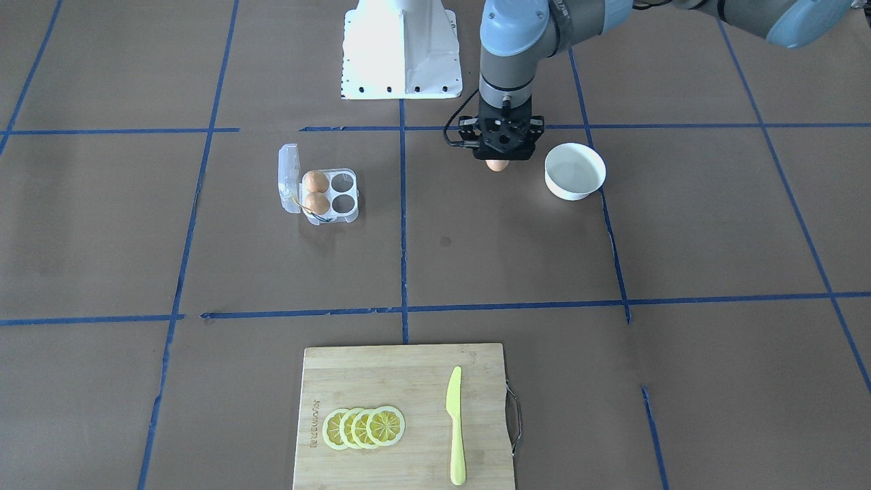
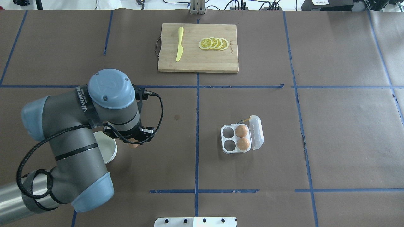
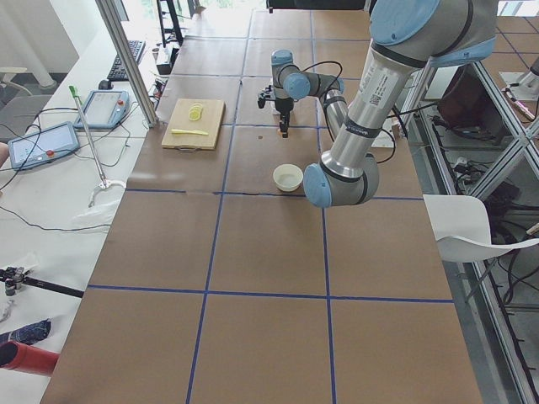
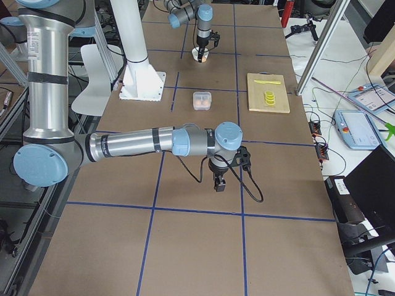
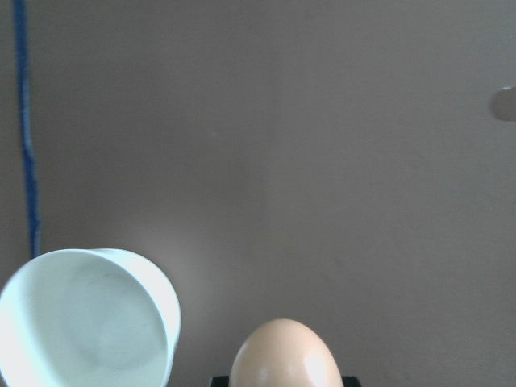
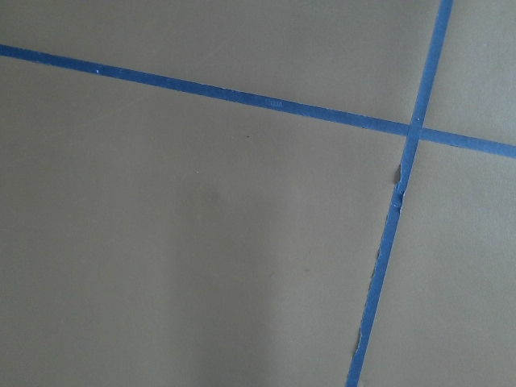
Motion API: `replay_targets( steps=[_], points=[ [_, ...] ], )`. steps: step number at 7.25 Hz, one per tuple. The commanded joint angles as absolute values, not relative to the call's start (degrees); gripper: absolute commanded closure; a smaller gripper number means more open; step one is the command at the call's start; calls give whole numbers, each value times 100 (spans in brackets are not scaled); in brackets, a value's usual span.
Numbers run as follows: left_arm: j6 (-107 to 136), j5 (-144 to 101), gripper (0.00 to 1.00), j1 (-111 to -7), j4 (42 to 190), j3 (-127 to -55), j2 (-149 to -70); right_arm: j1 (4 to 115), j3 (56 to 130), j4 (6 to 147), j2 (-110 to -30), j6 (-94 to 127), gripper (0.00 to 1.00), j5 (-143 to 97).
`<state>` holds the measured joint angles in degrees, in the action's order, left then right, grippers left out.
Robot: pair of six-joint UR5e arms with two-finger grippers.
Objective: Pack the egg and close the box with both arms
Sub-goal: 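Lift the egg with the left gripper and carry it to the carton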
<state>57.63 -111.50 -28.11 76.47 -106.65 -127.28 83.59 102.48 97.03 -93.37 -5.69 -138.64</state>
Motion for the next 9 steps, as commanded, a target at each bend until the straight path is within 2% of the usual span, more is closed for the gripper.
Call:
replay_targets(
  steps=[1, 3, 6, 9],
  points=[
    [5073, -11118, 100, -2472, 8985, -10197, -13104, 8358, 10257, 9703, -9334, -563, 0, -13887],
    [4441, -11074, 100, -2426, 9595, -9618, -13533, 8358, 10239, 9703, -9334, -571, 0, -13895],
    [3840, -10350, 100, -2041, 10878, -9010, -13701, 8358, 10257, 9703, -9334, -563, 0, -13983],
    [3832, -10292, 100, -1960, 11046, -8677, -13991, 8358, 10248, 9703, -9334, -562, 0, -14062]
  ],
)
